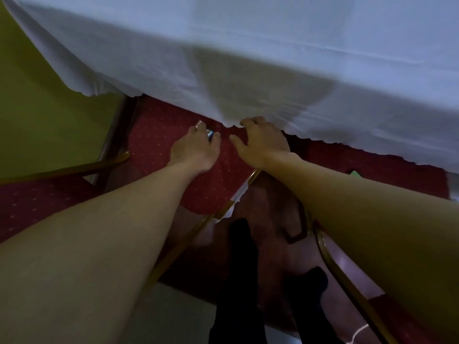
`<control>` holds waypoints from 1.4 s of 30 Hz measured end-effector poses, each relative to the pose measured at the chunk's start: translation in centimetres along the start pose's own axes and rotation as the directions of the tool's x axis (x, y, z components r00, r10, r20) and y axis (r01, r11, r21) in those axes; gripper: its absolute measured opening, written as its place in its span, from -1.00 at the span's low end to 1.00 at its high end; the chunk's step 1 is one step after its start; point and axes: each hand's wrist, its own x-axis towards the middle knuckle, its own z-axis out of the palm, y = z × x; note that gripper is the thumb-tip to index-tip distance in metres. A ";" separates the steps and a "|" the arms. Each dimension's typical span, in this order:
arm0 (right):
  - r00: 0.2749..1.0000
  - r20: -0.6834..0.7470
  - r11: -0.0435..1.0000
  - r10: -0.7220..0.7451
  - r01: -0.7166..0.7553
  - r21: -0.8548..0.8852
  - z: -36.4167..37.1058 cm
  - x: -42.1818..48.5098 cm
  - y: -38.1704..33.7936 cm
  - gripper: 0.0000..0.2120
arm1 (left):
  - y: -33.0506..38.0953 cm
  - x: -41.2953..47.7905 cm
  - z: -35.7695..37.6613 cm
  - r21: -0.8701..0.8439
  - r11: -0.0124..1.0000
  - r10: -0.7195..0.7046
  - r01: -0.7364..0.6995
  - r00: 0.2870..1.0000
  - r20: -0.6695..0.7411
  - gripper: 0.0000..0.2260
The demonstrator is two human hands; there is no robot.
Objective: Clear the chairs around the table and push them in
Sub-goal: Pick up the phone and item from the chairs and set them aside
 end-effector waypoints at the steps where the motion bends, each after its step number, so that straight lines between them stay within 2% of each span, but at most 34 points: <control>1: 1.000 0.001 1.000 -0.004 0.004 0.001 1.0 0.7 0.2 -0.42 | -0.6 0.9 0.7 -0.004 1.000 -0.003 0.003 1.000 0.002 -0.44; 4: 1.000 0.021 1.000 -0.012 0.012 0.006 3.5 2.8 0.6 -0.41 | -2.3 3.7 2.6 -0.052 0.998 -0.036 0.036 0.999 -0.009 -0.40; 7: 0.999 0.053 0.999 -0.005 0.003 0.033 5.7 4.6 1.0 -0.41 | -3.8 6.3 4.4 -0.108 0.992 -0.076 0.071 0.996 -0.051 -0.27; 10: 0.998 0.061 0.999 0.004 -0.007 0.052 7.6 5.9 1.4 -0.40 | -5.1 8.6 6.3 -0.096 0.990 -0.113 0.107 0.992 -0.059 -0.08; 13: 0.998 0.058 0.998 0.013 -0.017 0.068 8.8 6.9 2.0 -0.41 | -5.5 9.9 7.9 -0.076 0.991 -0.111 0.110 0.994 -0.011 -0.02; 15: 0.998 0.052 0.995 0.021 -0.026 0.098 9.2 7.2 2.4 -0.42 | -5.2 10.2 8.7 -0.020 0.992 -0.123 0.123 0.992 0.019 -0.03; 19: 0.999 0.021 0.990 0.026 -0.028 0.137 9.5 7.6 3.0 -0.44 | -3.9 10.9 9.1 0.098 0.988 -0.120 0.122 0.992 -0.031 -0.04; 22: 0.999 -0.006 0.985 0.036 -0.035 0.169 9.3 7.4 3.3 -0.45 | -3.0 11.0 9.6 0.013 0.995 -0.102 0.102 0.995 -0.008 -0.06; 26: 0.998 -0.016 0.984 0.066 -0.062 0.166 8.4 6.6 4.4 -0.45 | -1.2 10.2 10.1 -0.118 0.989 -0.089 0.092 0.996 0.032 -0.19; 35: 0.989 -0.022 0.980 0.147 -0.142 0.141 5.2 2.7 10.2 -0.49 | 5.6 7.9 11.4 -0.093 0.994 0.058 -0.051 0.996 0.074 -0.29; 42: 0.969 -0.025 0.960 0.246 -0.240 0.145 3.7 -3.0 16.9 -0.47 | 13.1 5.0 14.0 -0.054 0.989 0.146 -0.140 0.982 0.119 -0.23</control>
